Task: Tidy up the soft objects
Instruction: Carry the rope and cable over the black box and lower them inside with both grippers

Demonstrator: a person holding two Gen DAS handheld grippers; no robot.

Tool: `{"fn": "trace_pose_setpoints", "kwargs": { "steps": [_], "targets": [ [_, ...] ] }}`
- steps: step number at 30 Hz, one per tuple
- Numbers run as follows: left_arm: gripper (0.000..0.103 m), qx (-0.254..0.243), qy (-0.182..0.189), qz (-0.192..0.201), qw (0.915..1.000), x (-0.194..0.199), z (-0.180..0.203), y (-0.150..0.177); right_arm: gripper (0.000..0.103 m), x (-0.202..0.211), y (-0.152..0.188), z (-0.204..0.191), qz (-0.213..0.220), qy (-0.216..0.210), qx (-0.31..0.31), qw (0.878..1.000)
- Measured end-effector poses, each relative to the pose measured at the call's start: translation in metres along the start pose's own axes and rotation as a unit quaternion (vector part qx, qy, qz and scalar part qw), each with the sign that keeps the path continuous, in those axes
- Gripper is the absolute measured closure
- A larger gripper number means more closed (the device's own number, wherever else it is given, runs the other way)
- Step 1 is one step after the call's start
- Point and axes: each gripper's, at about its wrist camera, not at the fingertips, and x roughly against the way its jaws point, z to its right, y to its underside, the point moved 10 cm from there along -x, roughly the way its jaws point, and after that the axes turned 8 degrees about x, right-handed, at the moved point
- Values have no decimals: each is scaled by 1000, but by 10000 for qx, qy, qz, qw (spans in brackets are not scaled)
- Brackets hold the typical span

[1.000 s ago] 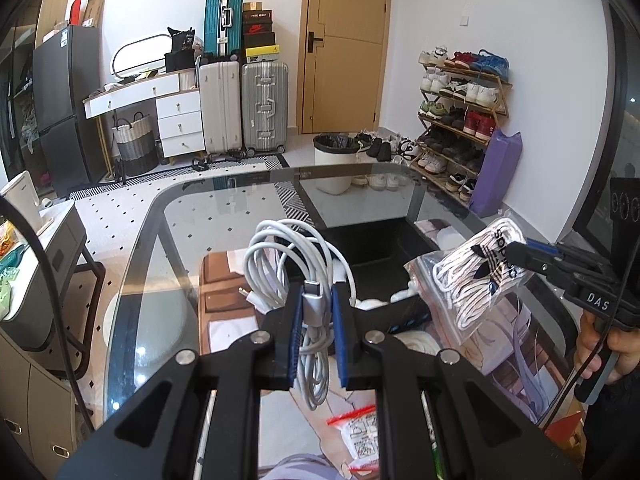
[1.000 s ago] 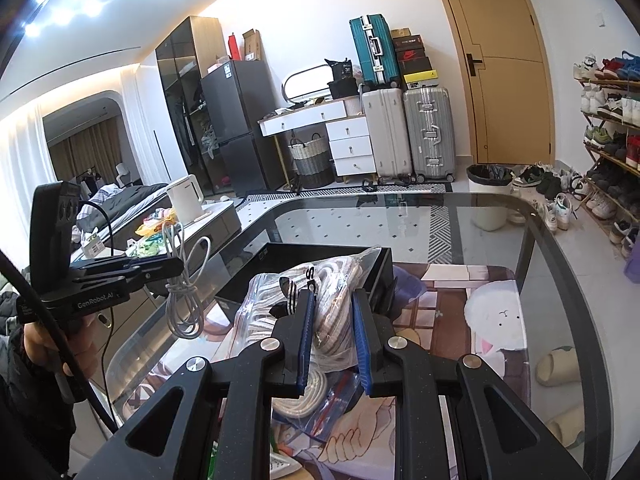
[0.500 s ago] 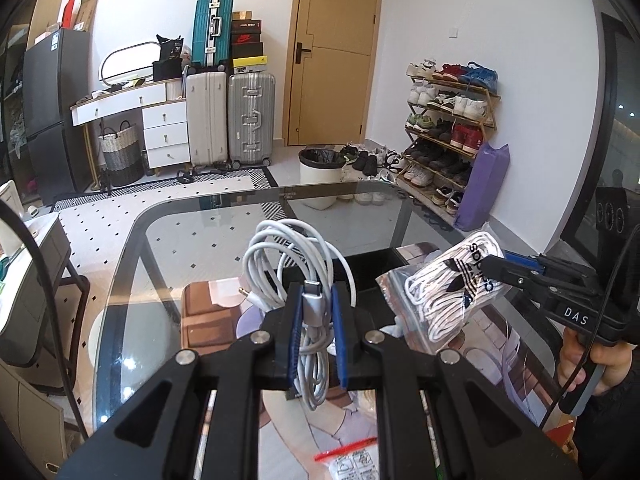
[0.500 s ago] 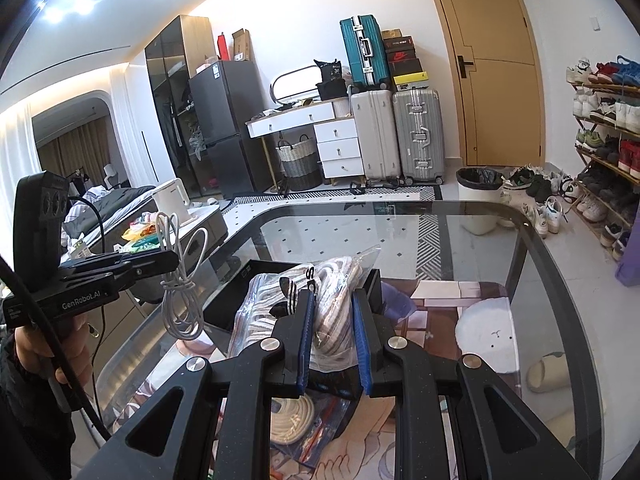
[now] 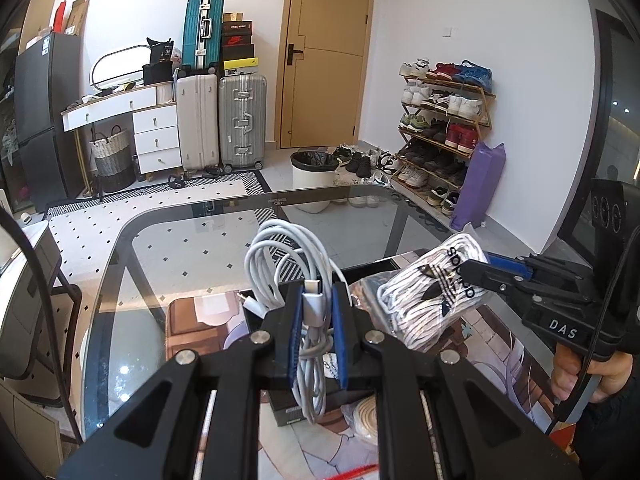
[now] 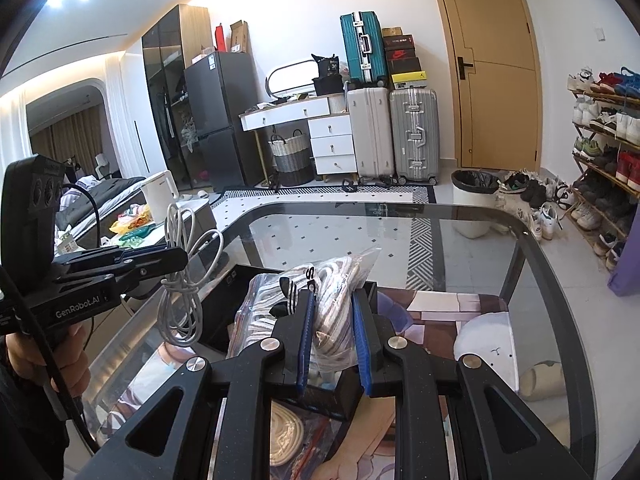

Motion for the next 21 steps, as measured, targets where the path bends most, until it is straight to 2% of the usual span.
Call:
{"fn": "trace_pose_setpoints", "kwargs": {
  "steps": [21],
  "targets": [
    [91,-47,150,-37,9999,-25,5,-13,85,-25,-4,-2,-150,10,-25,9999]
  ]
}}
